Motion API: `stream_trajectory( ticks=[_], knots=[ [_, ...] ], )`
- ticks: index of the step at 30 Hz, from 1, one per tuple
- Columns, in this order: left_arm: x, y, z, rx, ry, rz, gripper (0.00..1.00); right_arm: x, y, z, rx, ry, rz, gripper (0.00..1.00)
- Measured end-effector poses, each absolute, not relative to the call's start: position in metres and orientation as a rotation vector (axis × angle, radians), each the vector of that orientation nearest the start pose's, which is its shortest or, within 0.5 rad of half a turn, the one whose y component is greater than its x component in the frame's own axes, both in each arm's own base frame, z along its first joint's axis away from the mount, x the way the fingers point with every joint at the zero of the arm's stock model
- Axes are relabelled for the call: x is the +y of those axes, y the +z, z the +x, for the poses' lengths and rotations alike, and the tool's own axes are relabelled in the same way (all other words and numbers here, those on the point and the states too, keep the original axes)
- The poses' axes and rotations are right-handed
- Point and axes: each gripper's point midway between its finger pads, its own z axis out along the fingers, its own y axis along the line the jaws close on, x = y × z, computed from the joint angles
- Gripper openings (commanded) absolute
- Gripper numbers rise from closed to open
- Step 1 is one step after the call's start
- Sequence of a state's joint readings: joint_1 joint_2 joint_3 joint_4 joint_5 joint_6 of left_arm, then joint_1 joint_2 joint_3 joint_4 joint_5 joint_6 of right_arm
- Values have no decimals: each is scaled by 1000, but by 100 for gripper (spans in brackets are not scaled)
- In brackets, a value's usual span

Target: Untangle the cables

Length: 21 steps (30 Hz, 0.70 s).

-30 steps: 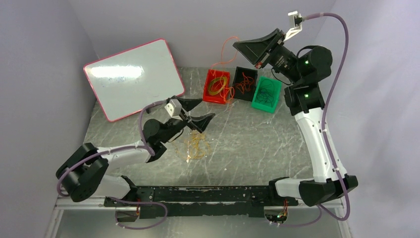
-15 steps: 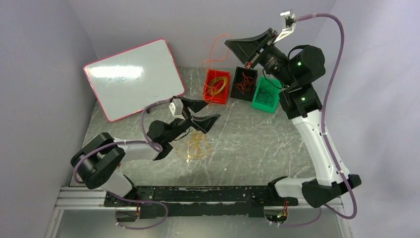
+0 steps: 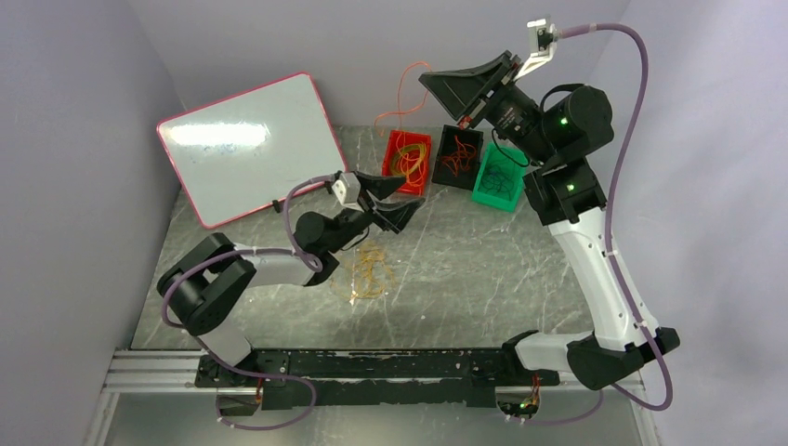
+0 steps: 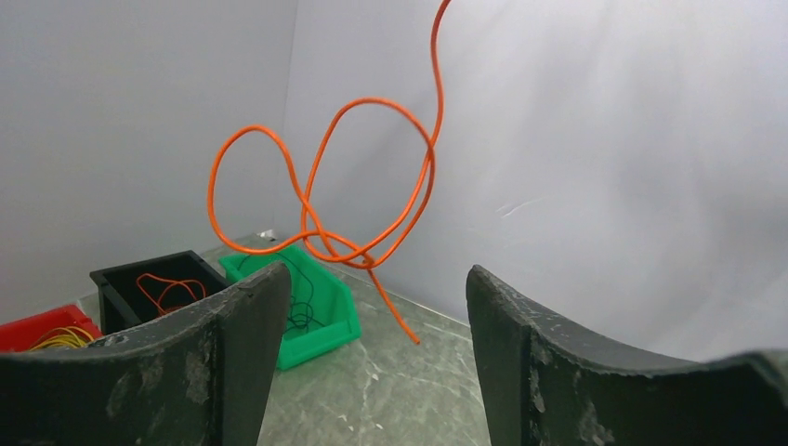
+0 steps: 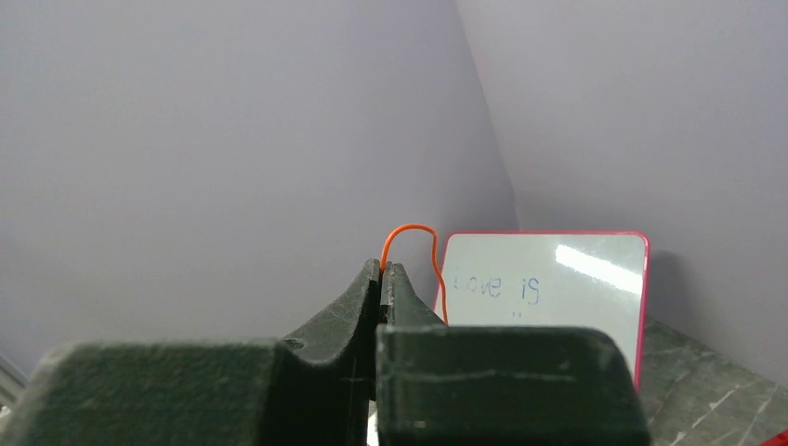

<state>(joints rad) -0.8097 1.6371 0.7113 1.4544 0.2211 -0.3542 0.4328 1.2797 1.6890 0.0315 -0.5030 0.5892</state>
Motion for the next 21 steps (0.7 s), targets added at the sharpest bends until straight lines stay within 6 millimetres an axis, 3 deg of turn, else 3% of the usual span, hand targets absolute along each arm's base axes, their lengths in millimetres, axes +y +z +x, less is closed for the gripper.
stream_trajectory(
  ticks=[8,17,20,21],
  knots=[
    [-383,286,284,1065,-1186,488,82,243,584,277,1202,1172,-383,0],
    [-385,285,282,1070,-1221,485,40,243,586,276,1197,1173,-384,0],
    [-385,286,281,1067,-1227,482,9,243,587,275,1195,1173,-384,0],
    [-385,287,281,1064,-1229,481,7,242,587,275,1194,1172,-384,0]
  ],
)
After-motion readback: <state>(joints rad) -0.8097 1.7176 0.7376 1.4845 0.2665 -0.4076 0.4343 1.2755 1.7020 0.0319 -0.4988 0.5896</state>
